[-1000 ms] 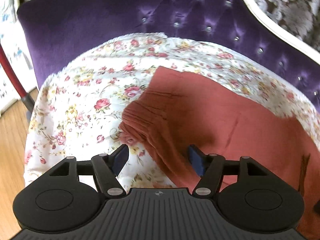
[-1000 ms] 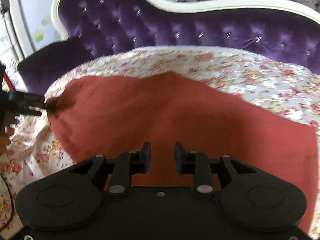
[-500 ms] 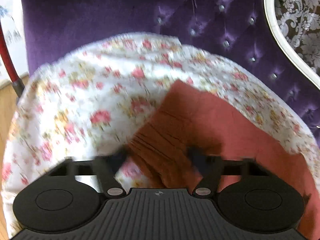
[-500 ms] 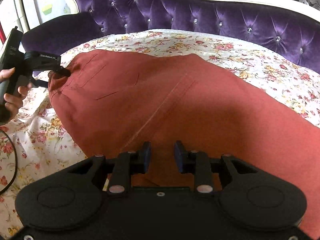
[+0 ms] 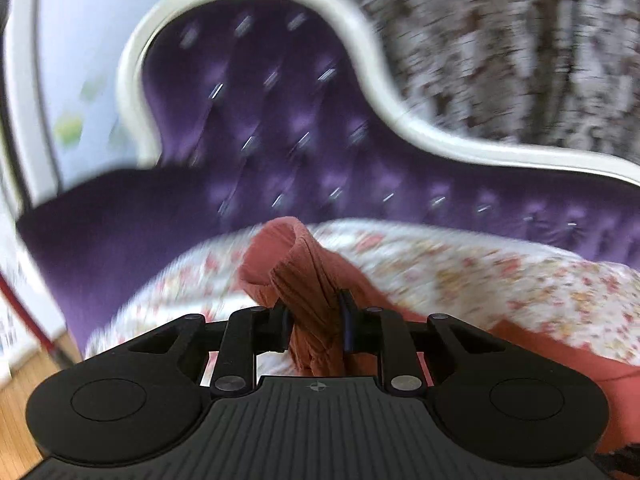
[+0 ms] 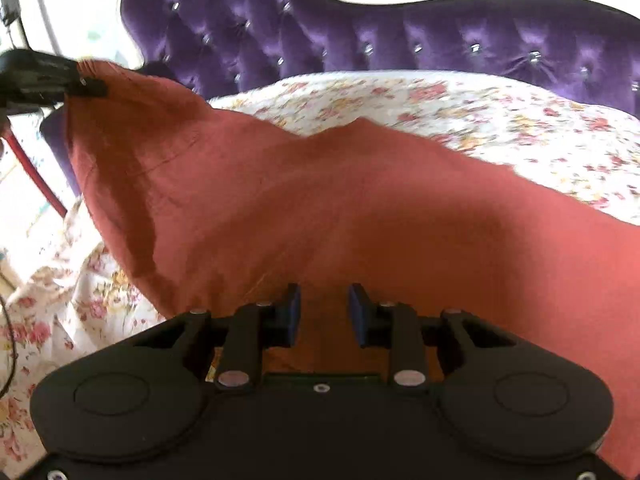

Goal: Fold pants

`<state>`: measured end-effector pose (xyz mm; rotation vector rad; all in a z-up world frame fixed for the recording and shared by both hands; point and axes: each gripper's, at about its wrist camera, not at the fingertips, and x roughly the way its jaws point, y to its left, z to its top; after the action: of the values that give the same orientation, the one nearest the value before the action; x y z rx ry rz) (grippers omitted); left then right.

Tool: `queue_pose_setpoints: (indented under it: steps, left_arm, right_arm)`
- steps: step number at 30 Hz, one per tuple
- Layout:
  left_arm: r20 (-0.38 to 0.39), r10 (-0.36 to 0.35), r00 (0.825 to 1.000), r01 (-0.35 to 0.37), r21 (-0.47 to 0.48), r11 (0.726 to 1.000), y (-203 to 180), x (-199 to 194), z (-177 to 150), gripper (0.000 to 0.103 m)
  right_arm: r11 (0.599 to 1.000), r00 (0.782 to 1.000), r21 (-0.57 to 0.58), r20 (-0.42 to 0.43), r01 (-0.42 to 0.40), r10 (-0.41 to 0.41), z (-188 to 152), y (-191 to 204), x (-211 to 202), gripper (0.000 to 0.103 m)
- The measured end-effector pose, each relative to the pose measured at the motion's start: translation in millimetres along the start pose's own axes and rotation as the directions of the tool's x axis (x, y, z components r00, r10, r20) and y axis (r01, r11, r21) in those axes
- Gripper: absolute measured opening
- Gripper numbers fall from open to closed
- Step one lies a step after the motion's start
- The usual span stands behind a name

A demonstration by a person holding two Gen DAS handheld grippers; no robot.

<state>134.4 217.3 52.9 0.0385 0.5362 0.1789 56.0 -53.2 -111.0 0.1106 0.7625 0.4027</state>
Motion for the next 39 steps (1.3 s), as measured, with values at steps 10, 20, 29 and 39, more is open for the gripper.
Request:
queue_pose_setpoints:
  steps: [10,20,29,39]
  left_arm:
    - [0.107,-0.211,0.972,0.167,0.319,0.933,-152.7,-60.4,3.6,0.022]
    - [-0.186,-0.441,0.878,0.477,0.41,0.777,-286.6,-38.5,-82.2,0.025]
    - [-0.185,-0.554,0.812,0.583,0.307,0.753,-257.4,-56.6,-75.7,0.031]
    - [-0.233,-0.26,0.937,0.293,0.118,0.949,-185.3,18.0,-77.1,0.037]
  right_arm:
    - [0.989,0.996,0.14,0.072,0.035,-0.046,-10.9,-62.6,-51.1,0.039]
    - [0.961,0.991,0.253,0.046,0.112,-0.128,-32.2,-121.9,-81.2,0.04]
    - [0.962,0.99,0.247,0.038,0.119,-0.133,-38.9,-129.7,-80.6,0.036]
    - [0.957,0.984,0.242,0.037,0.16,-0.174,-33.1,-134.4,-101.6,0.044]
